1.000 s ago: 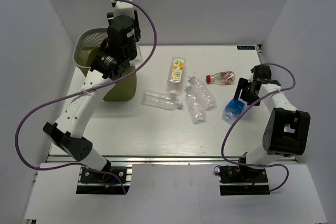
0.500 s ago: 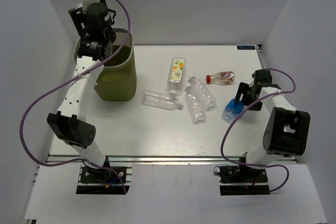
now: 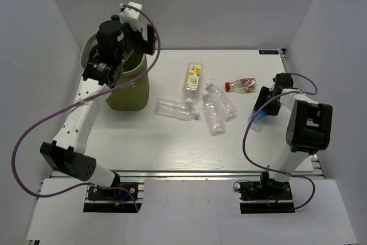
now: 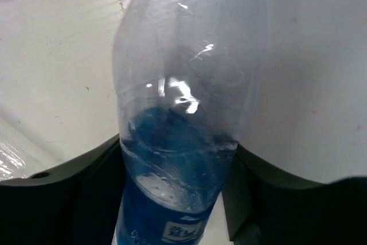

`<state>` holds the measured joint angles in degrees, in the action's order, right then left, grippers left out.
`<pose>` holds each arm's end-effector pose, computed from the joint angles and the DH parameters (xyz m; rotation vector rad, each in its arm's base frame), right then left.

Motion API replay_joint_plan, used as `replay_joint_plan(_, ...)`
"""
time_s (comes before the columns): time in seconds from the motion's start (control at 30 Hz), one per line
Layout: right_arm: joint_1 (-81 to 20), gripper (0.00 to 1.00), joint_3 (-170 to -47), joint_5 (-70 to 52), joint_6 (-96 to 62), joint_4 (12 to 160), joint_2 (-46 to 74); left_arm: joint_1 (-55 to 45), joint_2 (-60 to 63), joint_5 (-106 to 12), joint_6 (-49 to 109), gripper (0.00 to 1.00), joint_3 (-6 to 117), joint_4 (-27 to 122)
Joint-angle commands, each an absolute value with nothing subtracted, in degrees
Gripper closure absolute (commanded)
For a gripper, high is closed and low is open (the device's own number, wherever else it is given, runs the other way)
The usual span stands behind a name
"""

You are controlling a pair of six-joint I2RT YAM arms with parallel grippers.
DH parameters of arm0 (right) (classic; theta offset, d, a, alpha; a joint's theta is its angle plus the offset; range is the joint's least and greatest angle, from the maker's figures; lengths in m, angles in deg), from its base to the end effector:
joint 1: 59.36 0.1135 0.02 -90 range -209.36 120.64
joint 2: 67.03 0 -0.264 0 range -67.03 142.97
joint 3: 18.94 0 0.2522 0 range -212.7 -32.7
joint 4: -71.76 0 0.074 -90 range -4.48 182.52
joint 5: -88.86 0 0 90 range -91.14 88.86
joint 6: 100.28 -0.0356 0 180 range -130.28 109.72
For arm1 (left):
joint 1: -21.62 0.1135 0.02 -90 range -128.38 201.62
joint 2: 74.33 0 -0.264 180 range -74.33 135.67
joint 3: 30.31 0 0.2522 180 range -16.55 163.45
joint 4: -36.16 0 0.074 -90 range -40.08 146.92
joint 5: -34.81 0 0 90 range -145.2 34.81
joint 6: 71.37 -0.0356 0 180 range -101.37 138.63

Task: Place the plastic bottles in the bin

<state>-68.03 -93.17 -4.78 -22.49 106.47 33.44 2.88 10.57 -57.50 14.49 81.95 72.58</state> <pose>0.3437 -0.0501 0.1658 0.4561 2.5952 0.1048 0.3118 -0.1043 0.4751 0.3141 1.7025 -0.1530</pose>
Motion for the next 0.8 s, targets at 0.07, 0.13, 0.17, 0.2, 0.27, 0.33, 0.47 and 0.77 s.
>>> replay_joint_plan(0.07,-68.7,0.66,-93.9,-7.2,-21.3,106.0,35.2,-3.2,8.2,-37.8,10.4,0.0,71.8,83.1)
replay_joint_plan(0.13,-68.7,0.77,-94.3,-8.7,-18.6,105.8,33.7,-4.7,7.6,-38.9,8.4,0.0,65.9,84.5)
replay_joint_plan(0.17,-68.8,0.82,-94.9,-9.5,-14.1,105.5,31.5,-6.1,7.6,-38.9,7.7,0.0,64.0,84.5)
replay_joint_plan(0.2,-68.8,0.83,-95.6,-12.9,-12.3,105.0,28.9,-6.8,7.6,-38.9,7.1,0.0,60.7,83.9)
replay_joint_plan(0.27,-68.5,0.87,-97.3,-16.4,-3.9,103.4,24.8,-8.5,7.6,-39.6,5.6,0.0,57.6,82.8)
replay_joint_plan(0.33,-68.2,0.87,-101.6,-28.4,0.3,103.1,21.3,-9.7,8.9,-40.8,4.2,0.0,54.7,82.3)
replay_joint_plan(0.47,-64.8,0.92,-111.5,-46.1,4.9,102.7,22.2,-13.2,12.2,-46.2,2.7,0.0,51.7,80.6)
replay_joint_plan(0.77,-47.5,0.95,-137.9,-57.7,-20.6,67.0,39.7,-18.0,4.9,-51.0,7.0,0.0,43.8,77.3)
